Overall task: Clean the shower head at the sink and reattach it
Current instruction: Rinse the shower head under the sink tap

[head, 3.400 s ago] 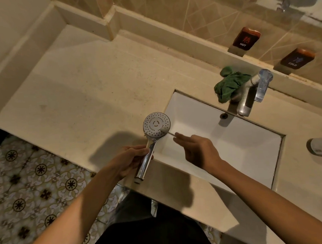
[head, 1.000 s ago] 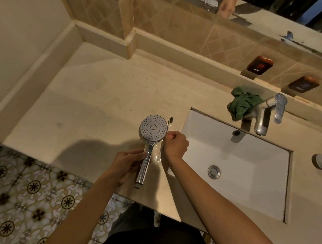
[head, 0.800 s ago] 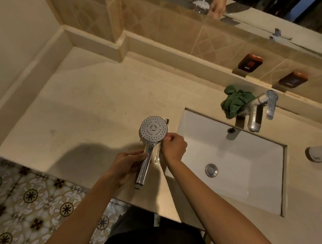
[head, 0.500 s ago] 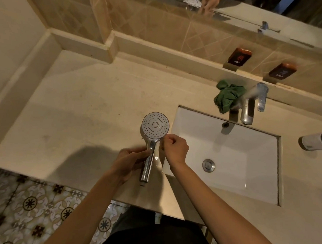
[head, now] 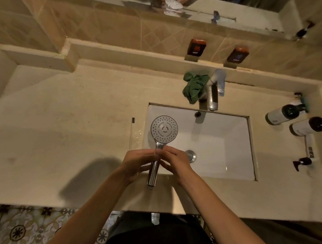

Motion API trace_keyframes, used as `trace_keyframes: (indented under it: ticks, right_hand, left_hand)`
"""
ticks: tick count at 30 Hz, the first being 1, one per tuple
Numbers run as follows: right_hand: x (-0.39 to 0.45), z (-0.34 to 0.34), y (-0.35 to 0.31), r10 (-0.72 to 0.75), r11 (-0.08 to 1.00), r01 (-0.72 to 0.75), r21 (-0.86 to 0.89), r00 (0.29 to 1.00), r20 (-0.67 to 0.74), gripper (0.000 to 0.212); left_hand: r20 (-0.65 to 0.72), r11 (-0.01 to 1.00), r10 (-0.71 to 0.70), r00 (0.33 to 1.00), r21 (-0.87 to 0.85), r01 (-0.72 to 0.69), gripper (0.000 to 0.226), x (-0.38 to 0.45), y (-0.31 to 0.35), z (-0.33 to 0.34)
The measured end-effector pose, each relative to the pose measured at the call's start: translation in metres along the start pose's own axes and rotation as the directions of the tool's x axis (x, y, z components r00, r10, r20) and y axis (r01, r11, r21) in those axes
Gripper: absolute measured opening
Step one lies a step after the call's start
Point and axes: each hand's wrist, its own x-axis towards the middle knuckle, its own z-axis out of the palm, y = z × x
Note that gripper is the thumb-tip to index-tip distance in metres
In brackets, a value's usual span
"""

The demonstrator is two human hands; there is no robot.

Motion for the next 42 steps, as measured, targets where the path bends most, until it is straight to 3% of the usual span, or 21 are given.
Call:
trace_keyframes:
  ticks: [7, 12, 15, 18, 20, 22, 25, 28, 30, 32, 37, 42]
  right_hand:
    - [0.007, -0.064, -0.006, -0.04, 0.999, 0.04, 0.016, 0.999, 0.009, 0.024]
    - [0.024, -0.118, -0.017, -0.017, 0.999, 0.019, -0.045, 0.999, 0.047, 0.029]
    - [0.038, -0.149, -0.03, 0.021, 0.987, -0.011, -0.159, 0.997, 0.067, 0.042]
    - [0.051, -0.173, -0.048, 0.082, 0.924, -0.037, -0.381, 0.991, 0.103, 0.037]
    - [0.059, -0.189, -0.067, 0.017, 0.818, 0.017, -0.574, 0.998, 0.053, 0.035]
    - [0.068, -0.203, -0.092, -0.26, 0.642, 0.165, -0.749, 0.966, -0.01, 0.035]
    - [0.073, -0.205, -0.14, -0.629, 0.429, 0.324, -0.843, 0.777, -0.021, 0.044]
    - [0.082, -0.195, -0.18, -0.779, 0.141, 0.557, -0.818, 0.572, 0.256, 0.058]
    - [0.087, -0.191, -0.195, -0.773, -0.127, 0.575, -0.808, 0.453, 0.444, 0.051]
    - [0.09, -0.19, -0.2, -0.737, -0.285, 0.551, -0.784, 0.397, 0.547, 0.041]
    - [0.094, -0.193, -0.206, -0.678, -0.455, 0.504, -0.734, 0.337, 0.653, 0.031]
    - [0.088, -0.191, -0.2, -0.699, -0.45, 0.488, -0.748, 0.328, 0.635, 0.032]
  left_hand:
    - [0.142, 0.993, -0.099, 0.985, 0.079, 0.088, 0.039, 0.027, -0.002, 0.051]
    - [0.12, 0.99, -0.132, 0.984, 0.06, 0.125, 0.048, 0.053, -0.013, 0.098]
    - [0.08, 0.983, -0.161, 0.984, -0.073, 0.167, 0.035, 0.068, -0.021, 0.125]
    - [0.09, 0.965, -0.197, 0.976, -0.157, 0.209, 0.033, 0.079, -0.027, 0.148]
    - [0.078, 0.951, -0.209, 0.975, -0.216, 0.221, 0.034, 0.085, -0.031, 0.156]
    - [0.042, 0.943, -0.219, 0.975, -0.246, 0.222, 0.033, 0.089, -0.031, 0.161]
    - [-0.007, 0.937, -0.225, 0.974, -0.274, 0.214, 0.028, 0.094, -0.029, 0.163]
    - [0.001, 0.932, -0.222, 0.975, -0.293, 0.212, 0.031, 0.099, -0.024, 0.164]
    - [0.013, 0.933, -0.232, 0.973, -0.279, 0.226, 0.025, 0.101, -0.019, 0.167]
    - [0.028, 0.939, -0.24, 0.97, -0.245, 0.24, 0.027, 0.102, -0.016, 0.169]
    - [0.067, 0.96, -0.227, 0.972, -0.153, 0.235, 0.048, 0.102, -0.011, 0.178]
    - [0.063, 0.959, -0.232, 0.971, -0.155, 0.239, 0.048, 0.106, -0.013, 0.183]
